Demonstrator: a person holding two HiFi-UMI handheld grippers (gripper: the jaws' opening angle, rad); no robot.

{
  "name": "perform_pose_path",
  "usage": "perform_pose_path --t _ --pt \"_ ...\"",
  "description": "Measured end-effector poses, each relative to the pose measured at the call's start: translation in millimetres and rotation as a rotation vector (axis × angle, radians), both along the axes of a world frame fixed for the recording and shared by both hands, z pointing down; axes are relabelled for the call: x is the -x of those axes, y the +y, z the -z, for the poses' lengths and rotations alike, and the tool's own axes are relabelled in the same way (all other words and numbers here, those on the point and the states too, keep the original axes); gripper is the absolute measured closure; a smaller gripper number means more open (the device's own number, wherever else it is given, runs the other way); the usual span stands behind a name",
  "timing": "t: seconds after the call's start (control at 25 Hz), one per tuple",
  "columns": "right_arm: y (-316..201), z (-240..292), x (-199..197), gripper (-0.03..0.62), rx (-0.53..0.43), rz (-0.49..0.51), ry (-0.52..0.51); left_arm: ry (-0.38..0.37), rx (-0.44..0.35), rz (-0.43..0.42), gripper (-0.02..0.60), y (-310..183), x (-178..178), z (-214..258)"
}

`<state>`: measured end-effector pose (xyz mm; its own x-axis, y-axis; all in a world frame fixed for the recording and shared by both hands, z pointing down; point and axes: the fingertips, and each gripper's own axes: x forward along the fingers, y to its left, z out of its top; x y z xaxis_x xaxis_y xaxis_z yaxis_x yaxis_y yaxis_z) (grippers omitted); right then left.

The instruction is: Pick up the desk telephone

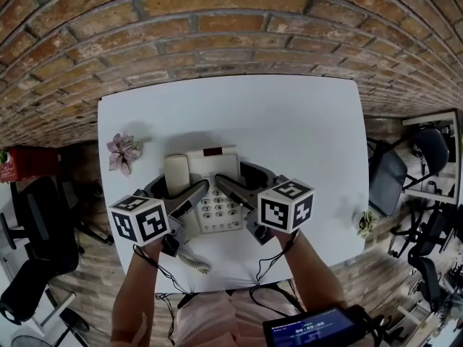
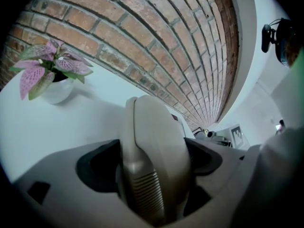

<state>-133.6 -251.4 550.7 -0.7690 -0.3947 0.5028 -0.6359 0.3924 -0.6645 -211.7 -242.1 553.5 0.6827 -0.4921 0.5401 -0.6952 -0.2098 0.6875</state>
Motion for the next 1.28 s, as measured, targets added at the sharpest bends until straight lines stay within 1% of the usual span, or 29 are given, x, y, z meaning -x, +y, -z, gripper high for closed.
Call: perform_pose_path --t 0.16,0.4,0.52,0.6,0.68,0.8,0.96,1.16,1.28 --pt "0.4 1.1 0.0 0.318 -0.011 0.003 -0.005 -0.015 -0.033 0.019 0.152 0.2 1.9 2.9" --pt "3.9 9.5 1.5 0.313 -0.064 0.037 -0.004 -0.052 -0.126 0.049 0.164 3.2 4.7 14.1" --pt "12.2 10.0 6.7 0.272 -0.085 0.096 0.016 -0.070 -0.178 0.073 0.172 5.9 6.7 20.4" --pt "17.7 7.9 8.3 0.242 -0.084 0.124 0.011 -0.081 -0.212 0.087 0.179 7.9 7.7 24.2" --pt "19.9 6.7 8.5 0.233 -0.071 0.130 -0.019 -0.093 -0.245 0.096 0.187 10.1 7.9 27.7" --pt "17.7 8.1 10.8 0.230 -0.051 0.143 -0.061 -0.113 -0.287 0.084 0.196 12.9 5.6 32.2" --pt "15.8 8.2 12.7 0.225 -0.033 0.172 -0.071 -0.124 -0.309 0.083 0.202 14.3 3.9 34.4" --pt "17.2 8.2 16.8 0.227 -0.018 0.189 -0.085 -0.134 -0.327 0.116 0.207 17.9 7.6 36.4" --pt "16.7 12.1 18.1 0.239 -0.022 0.182 -0.127 -0.144 -0.354 0.138 0.207 21.4 10.5 39.4"
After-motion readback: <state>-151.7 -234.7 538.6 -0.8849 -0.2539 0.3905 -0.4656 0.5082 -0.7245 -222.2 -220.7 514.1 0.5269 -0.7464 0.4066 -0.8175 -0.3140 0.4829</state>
